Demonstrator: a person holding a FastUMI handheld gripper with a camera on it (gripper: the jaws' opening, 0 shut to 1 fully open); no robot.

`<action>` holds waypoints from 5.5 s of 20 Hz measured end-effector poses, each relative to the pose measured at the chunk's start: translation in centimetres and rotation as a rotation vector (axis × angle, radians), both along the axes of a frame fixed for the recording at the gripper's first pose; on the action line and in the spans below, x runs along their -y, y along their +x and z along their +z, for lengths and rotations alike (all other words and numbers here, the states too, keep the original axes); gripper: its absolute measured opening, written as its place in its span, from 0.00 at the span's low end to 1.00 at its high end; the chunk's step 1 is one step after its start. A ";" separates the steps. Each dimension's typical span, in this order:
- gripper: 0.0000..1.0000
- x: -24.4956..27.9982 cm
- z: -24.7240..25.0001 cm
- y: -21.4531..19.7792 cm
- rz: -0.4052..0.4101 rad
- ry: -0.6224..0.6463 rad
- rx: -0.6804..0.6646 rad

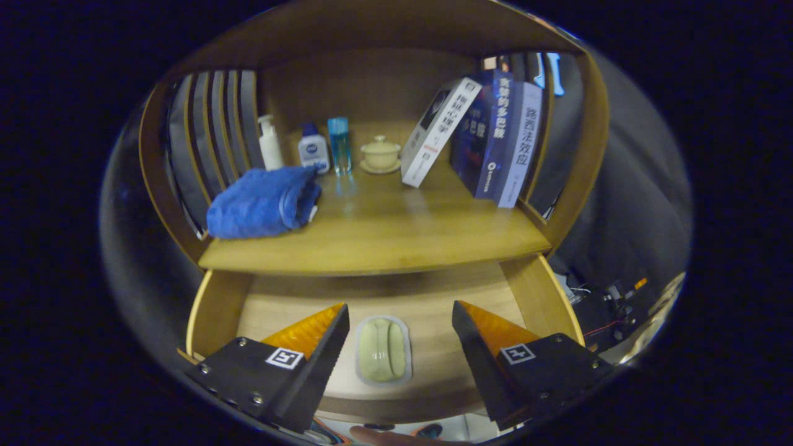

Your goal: Pull open the drawer, take out the items inside it, and place them on the countertop above the cabinet.

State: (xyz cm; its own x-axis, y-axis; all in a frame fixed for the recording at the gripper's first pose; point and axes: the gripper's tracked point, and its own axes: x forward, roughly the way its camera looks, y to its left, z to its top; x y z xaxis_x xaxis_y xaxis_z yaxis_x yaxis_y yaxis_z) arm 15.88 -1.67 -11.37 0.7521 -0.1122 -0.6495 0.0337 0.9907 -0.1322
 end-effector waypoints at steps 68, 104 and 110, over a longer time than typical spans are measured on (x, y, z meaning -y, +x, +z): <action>0.06 -3.9 2.5 15.3 0.023 0.124 0.134; 0.98 -5.5 8.2 -8.5 0.162 0.071 0.574; 0.98 -6.8 6.3 -15.9 0.201 0.047 0.673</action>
State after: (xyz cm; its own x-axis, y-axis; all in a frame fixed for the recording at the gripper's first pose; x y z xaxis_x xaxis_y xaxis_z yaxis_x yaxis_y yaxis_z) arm -0.01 5.17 -5.10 0.9955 0.0878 -0.0362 -0.0911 0.9904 -0.1035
